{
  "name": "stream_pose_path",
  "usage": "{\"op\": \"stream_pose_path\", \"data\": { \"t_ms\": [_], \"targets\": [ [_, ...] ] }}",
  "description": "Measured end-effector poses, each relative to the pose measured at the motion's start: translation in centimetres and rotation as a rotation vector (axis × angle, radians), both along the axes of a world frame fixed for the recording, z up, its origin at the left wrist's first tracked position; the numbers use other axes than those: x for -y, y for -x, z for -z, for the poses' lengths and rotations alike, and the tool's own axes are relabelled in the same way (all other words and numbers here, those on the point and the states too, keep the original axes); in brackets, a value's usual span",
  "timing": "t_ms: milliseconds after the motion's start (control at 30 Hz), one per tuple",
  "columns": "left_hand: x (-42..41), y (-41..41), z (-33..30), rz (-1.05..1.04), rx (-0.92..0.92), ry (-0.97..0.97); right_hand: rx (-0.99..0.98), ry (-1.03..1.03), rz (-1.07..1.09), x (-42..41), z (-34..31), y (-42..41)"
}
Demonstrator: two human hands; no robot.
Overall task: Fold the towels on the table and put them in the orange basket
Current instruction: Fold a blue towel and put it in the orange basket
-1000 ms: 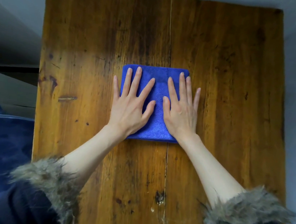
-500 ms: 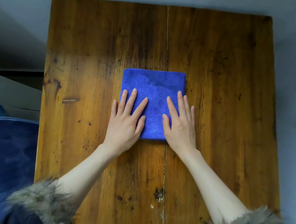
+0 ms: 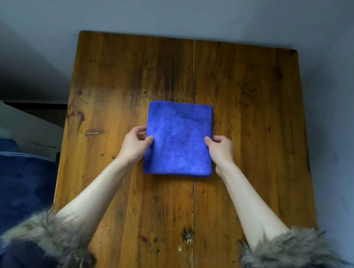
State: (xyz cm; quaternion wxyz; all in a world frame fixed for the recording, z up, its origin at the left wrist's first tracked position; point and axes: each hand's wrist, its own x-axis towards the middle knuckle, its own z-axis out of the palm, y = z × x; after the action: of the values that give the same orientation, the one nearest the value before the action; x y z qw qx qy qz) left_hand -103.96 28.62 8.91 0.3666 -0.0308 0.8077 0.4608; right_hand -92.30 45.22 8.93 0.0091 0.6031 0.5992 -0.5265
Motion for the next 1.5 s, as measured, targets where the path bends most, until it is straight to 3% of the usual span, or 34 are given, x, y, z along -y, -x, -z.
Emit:
{"op": "stream_pose_path", "data": {
  "t_ms": [267,467,733,1033,1267,1500],
  "targets": [
    [2.6,-1.6,-1.0,0.063,0.263,-0.06,-0.035,0.241,-0.11,0.8,-2.1,-2.4],
    [4.3,-3.3,-2.8,0.04,0.323,-0.135,-0.07,0.307,-0.179,1.9,-3.5,-4.3],
    [8.5,-5.3,-7.0,-0.076,0.271,-0.207,-0.162,0.338,-0.276,4.3,-7.8,-4.6],
    [18.3,-6.2,-12.5,-0.217,0.119,-0.282,-0.293,0.341,-0.528,11.5,-13.6,-1.7],
    [29.5,-8.5,-14.6,-0.34,0.048,-0.334,-0.305,0.381,-0.771,21.0,-16.1,0.4],
    [43.4,-12.8,-14.9,-0.548,0.027,-0.292,-0.268,0.4,-0.961,35.6,-15.9,1.8]
  ]
}}
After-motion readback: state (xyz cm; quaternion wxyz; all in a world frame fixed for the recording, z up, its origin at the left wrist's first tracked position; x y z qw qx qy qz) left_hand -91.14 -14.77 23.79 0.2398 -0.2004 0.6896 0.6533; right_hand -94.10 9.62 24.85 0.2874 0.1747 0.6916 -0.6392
